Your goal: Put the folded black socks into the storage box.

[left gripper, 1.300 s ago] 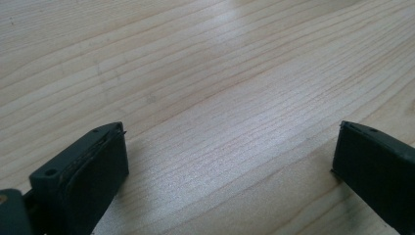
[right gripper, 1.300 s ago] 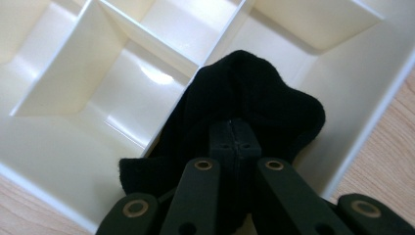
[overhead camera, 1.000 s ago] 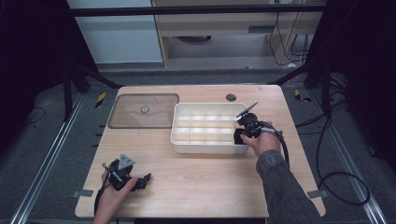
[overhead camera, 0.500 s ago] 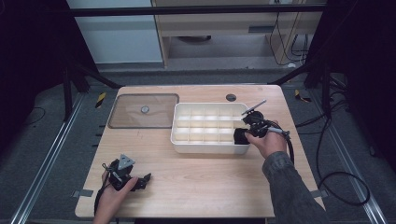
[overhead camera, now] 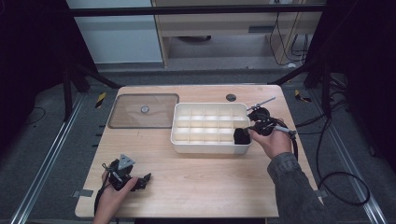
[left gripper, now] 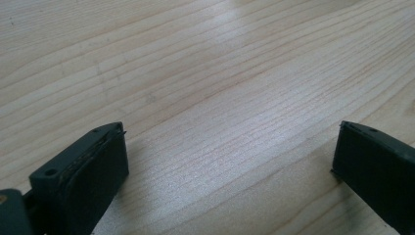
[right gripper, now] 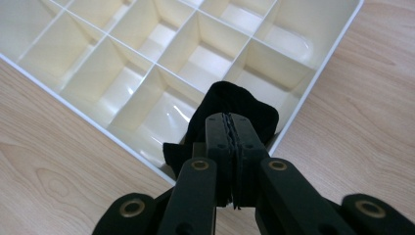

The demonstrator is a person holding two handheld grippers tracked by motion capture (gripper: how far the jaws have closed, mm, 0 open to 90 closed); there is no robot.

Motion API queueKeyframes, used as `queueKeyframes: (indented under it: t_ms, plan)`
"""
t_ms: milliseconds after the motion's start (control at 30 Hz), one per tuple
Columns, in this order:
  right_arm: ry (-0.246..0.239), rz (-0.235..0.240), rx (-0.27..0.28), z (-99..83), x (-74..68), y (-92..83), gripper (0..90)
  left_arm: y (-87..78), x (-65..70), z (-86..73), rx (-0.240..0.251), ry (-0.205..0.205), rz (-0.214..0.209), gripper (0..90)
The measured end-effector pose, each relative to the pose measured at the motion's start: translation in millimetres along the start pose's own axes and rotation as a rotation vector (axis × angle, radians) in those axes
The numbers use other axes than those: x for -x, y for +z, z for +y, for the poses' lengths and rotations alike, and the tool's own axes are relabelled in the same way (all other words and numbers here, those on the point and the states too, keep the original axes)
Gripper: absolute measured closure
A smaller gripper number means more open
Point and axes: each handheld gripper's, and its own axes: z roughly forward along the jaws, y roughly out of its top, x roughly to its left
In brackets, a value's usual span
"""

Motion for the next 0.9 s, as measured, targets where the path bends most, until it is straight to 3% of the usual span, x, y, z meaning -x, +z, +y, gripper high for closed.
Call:
queueKeyframes:
  t_ms: [900]
  plan:
    - [-0.006,0.023,0.101,-6.0,-2.3,-35.5,90.0,0.0,0.0,0.0,0.000,0.000,0.000,0.0]
